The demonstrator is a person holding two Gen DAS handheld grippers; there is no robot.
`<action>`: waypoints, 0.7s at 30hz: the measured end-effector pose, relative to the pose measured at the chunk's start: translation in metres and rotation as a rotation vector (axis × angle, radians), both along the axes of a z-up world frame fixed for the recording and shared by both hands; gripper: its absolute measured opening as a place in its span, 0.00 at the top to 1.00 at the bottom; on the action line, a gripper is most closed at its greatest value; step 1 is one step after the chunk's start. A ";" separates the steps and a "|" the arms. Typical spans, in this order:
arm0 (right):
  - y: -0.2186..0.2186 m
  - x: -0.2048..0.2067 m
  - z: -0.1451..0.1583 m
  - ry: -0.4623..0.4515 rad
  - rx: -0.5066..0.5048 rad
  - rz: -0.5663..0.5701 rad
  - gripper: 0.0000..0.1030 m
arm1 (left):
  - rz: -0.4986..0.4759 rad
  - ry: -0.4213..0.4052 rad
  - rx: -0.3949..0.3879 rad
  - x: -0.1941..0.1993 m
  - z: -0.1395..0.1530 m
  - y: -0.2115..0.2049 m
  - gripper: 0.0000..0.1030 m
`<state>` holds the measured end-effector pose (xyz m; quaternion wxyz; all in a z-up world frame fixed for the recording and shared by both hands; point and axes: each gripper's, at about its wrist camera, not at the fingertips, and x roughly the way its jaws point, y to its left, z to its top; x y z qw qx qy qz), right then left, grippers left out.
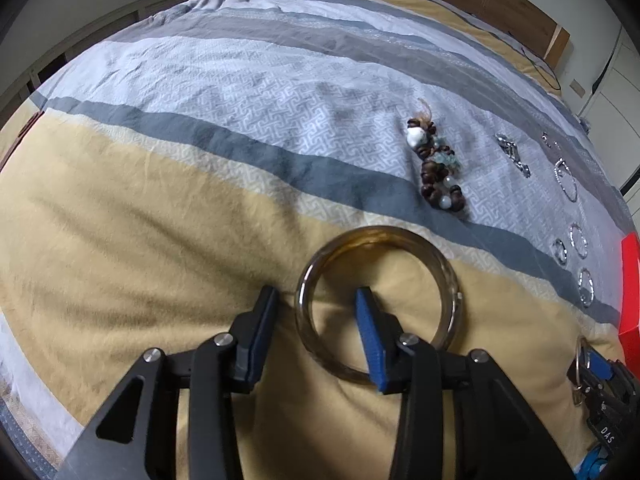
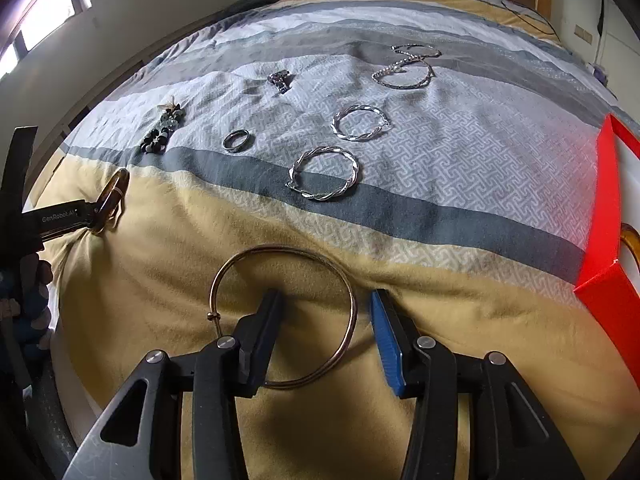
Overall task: Organize jewelry
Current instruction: 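Grasp the dark tortoiseshell bangle with the left tool while the right tool grasps the silver cuff bangle, then carry both bangles into the red box while the right tool opens, releasing the cuff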
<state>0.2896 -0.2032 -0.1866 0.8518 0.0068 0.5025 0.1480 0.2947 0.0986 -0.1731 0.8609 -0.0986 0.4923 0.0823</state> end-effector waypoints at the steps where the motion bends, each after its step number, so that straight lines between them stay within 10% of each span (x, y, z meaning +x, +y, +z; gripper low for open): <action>1: 0.000 0.001 -0.001 -0.005 0.005 -0.001 0.55 | 0.002 -0.008 0.014 0.000 0.000 -0.002 0.63; 9: -0.008 0.010 0.003 -0.002 0.034 -0.031 0.91 | -0.007 -0.018 0.039 0.000 0.007 -0.005 0.84; 21: -0.005 -0.020 0.049 -0.076 -0.038 -0.012 0.94 | -0.040 -0.031 0.053 -0.032 0.039 -0.018 0.92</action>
